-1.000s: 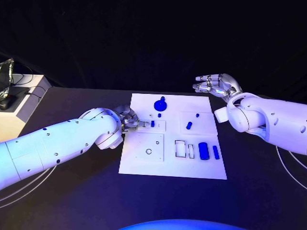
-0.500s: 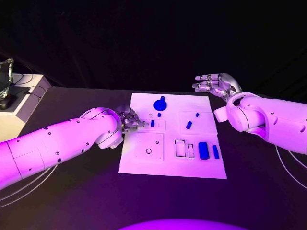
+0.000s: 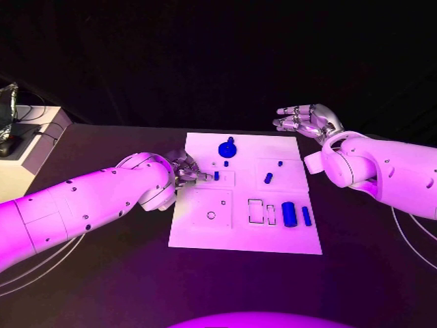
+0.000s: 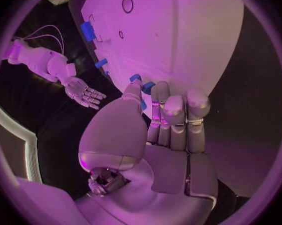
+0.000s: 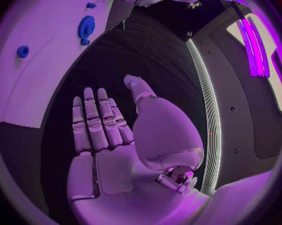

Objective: Assemble the parts on the task board

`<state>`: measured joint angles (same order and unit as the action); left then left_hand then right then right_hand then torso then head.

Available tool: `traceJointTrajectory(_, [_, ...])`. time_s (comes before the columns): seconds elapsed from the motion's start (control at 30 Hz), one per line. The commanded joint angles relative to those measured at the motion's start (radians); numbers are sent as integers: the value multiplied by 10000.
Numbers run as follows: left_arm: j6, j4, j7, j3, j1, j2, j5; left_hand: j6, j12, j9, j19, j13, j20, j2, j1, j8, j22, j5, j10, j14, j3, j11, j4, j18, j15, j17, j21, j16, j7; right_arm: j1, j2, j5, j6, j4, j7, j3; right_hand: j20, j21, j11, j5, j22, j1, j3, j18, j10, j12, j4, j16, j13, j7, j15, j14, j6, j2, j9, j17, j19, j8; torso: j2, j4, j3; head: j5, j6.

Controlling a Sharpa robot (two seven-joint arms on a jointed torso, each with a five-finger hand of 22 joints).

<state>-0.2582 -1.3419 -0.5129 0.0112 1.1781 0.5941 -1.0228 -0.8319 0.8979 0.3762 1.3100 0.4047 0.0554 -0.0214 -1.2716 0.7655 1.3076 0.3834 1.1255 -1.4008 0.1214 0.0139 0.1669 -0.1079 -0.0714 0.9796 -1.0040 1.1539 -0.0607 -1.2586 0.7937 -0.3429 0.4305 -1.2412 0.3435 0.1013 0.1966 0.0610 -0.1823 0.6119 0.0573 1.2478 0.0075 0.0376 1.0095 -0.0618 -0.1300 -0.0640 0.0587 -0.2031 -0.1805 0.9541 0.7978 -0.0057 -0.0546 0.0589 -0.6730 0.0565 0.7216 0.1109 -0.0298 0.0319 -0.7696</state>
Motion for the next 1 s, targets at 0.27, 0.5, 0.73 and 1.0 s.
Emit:
traceJointTrajectory(0.27, [306, 78, -177, 38, -44, -64, 91, 6, 32, 14, 47, 15, 18, 197, 40, -53, 767, -16, 2, -50, -14, 60, 85, 89, -34, 4, -39, 22, 35, 3, 3, -84, -111, -19, 82, -4, -22, -35, -14, 39, -8, -99, 21, -140, 78, 30, -23, 62, -11, -259, 8, 8, 47, 29, -9, -11, 69, -26, -6, 8, -8, 13, -8])
traceJointTrajectory(0.5, [468, 94, -240, 36, -43, -73, 90, -86, -22, -129, 56, 31, 67, 378, -729, -409, 784, -26, -58, -56, -1312, 88, -404, 119, -91, 33, -62, 23, 90, 3, 9, -86, -113, -24, 77, -4, -22, -35, -14, 39, -8, -99, 21, -140, 78, 30, -23, 62, -11, -259, 8, 8, 47, 29, -9, -11, 69, -26, -8, 9, -10, 24, -20])
traceJointTrajectory(0.73, [623, 68, -231, 36, -42, -54, 95, -255, -108, -296, 46, 40, 79, -289, -559, -779, 817, -17, -98, -61, -3831, 105, -1061, 129, -83, 91, -72, 37, 81, 3, 14, -87, -119, -28, 71, -4, -22, -35, -14, 39, -8, -99, 21, -140, 78, 30, -23, 62, -11, -259, 8, 8, 47, 29, -9, -11, 69, -26, -8, 12, -13, 27, -37])
traceJointTrajectory(1.0, [617, -4, -132, 17, -42, -34, 116, -197, -199, -287, 20, 2, 57, -553, -213, -748, 853, -2, -101, -49, -5324, 67, -1602, 99, -52, 133, -88, 56, -37, 3, 14, -87, -127, -33, 72, -4, -22, -35, -14, 39, -8, -99, 21, -140, 78, 30, -23, 62, -11, -259, 8, 8, 47, 29, -9, -11, 69, -26, -7, 10, -11, 27, -34])
